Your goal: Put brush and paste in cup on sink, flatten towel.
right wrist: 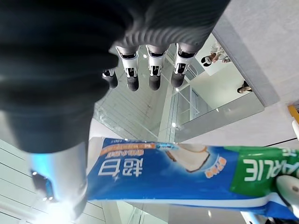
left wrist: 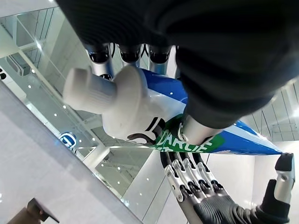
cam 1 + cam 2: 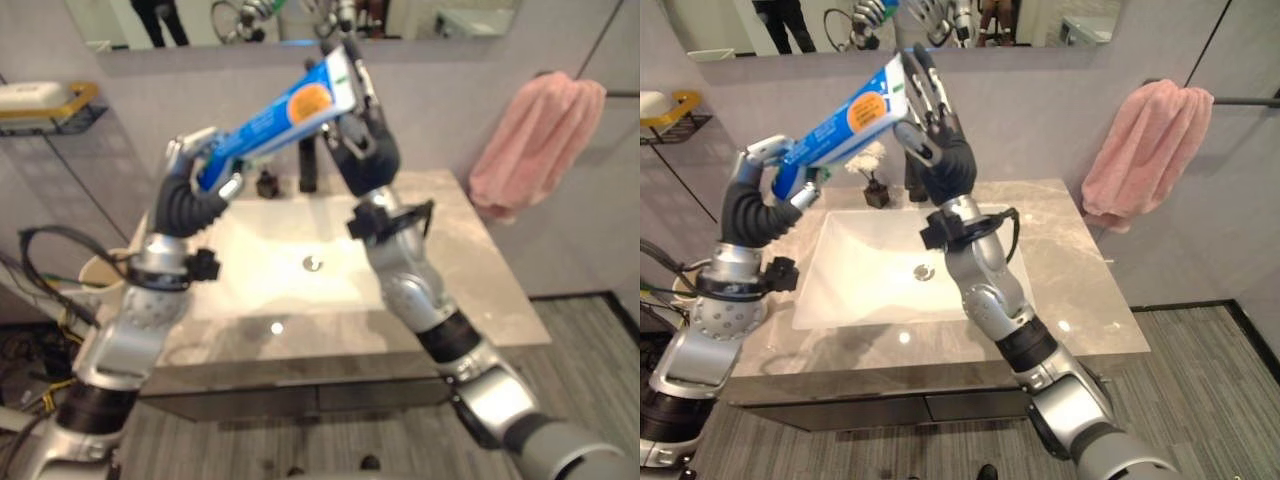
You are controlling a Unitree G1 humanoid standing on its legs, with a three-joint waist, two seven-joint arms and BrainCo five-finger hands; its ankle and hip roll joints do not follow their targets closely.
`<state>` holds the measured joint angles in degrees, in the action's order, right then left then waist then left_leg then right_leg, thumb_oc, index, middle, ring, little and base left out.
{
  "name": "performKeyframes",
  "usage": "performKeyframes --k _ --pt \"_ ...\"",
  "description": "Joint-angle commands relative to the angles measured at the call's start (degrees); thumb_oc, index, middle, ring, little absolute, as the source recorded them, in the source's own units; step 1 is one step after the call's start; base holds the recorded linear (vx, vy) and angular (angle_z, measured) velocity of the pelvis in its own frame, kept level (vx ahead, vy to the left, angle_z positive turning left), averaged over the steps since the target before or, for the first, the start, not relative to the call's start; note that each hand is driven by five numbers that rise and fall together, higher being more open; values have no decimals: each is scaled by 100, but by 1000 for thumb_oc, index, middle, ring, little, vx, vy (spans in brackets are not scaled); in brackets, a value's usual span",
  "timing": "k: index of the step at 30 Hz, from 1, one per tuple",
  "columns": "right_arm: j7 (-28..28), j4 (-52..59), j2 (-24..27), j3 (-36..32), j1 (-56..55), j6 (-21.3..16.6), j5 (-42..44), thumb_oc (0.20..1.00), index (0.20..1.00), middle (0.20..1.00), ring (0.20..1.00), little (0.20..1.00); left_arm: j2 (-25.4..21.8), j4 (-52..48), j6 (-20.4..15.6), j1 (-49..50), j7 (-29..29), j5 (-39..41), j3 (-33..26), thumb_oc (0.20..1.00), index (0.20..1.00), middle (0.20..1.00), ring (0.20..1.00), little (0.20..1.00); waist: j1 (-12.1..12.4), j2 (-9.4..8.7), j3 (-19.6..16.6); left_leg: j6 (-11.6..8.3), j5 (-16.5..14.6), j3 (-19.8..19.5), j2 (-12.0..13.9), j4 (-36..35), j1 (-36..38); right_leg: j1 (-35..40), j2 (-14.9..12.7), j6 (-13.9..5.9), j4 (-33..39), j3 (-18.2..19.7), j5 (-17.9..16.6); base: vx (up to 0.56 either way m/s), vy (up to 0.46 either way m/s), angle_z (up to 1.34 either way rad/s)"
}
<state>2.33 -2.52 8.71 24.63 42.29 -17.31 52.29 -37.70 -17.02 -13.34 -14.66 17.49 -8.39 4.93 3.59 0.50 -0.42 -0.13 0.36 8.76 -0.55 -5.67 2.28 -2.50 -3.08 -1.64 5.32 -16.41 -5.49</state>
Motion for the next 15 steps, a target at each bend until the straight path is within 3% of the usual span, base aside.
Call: performKeyframes --k 1,15 --pt "-167 434 -368 -124 607 -206 103 1000 1000 1000 1000 1000 -310 62 -249 -405 28 309 106 200 200 200 200 200 80 -383 -261 -11 -507 -25 228 67 120 400 -635 -613 -32 -114 468 0 0 0" --pt "-350 596 -293 182 562 40 48 1000 1000 1000 1000 1000 -247 254 -96 -573 -155 349 258 200 200 200 200 200 -45 -365 -250 -30 -496 19 257 67 117 364 -586 -584 -32 -54 480 0 0 0"
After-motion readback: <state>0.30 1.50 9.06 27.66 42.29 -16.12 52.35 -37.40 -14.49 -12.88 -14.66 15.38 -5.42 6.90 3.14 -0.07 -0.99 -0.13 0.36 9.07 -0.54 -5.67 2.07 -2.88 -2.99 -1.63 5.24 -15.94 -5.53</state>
